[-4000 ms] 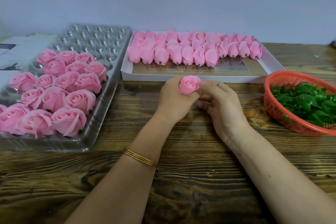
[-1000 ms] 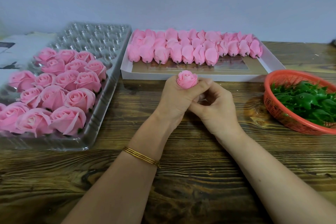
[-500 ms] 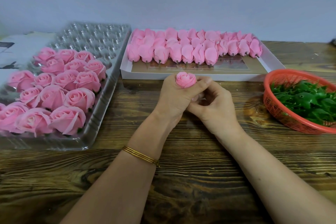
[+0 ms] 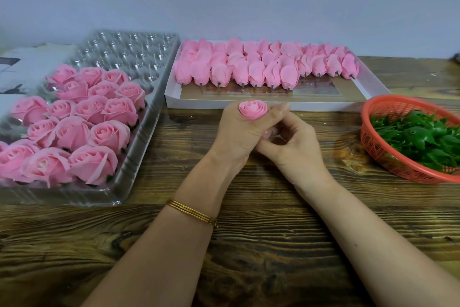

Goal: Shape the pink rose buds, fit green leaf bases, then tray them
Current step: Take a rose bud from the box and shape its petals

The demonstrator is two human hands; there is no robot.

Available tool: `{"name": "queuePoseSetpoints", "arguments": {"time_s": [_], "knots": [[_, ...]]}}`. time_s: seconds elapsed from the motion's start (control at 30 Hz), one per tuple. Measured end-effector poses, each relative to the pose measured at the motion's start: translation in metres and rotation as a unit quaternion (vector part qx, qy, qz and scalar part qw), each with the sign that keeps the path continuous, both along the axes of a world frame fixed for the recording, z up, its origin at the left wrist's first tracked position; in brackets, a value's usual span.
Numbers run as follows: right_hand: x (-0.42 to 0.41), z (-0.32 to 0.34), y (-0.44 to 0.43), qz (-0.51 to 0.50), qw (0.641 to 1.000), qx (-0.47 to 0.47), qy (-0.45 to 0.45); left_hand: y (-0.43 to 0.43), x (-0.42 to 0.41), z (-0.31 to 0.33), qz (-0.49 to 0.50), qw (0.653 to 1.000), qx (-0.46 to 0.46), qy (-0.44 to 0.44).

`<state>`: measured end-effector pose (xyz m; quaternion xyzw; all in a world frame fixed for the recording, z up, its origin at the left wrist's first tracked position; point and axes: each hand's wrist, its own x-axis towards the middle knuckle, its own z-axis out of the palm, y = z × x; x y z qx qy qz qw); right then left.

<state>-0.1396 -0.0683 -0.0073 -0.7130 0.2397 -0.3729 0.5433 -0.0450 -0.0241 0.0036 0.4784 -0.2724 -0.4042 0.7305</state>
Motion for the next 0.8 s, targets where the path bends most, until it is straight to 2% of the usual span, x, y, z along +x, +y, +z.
{"name": "queuePoseSetpoints", "arguments": {"time_s": [0.13,0.3,0.6,0.8], "knots": [[0.0002,0.0021,0.0017,-0.015,1.0,-0.024,-0.003,-0.0017,0.0013,-0.0054,-0.005,1.0,-0.001,-0.028],[-0.0009,0.0051,0.002,-0.015,0.999,-0.038,0.008,0.0003,0.003,-0.0017,-0.004,1.0,-0.007,-0.016],[-0.0002,-0.0001,-0.0017,-0.02,1.0,0.002,-0.011,-0.0016,0.0021,-0.0044,0.017,1.0,-0.021,-0.015],[0.0014,0.0018,0.0014,-0.025,0.999,-0.012,-0.019,-0.0022,0.0018,-0.0071,0.025,0.999,-0.027,-0.035]]}}
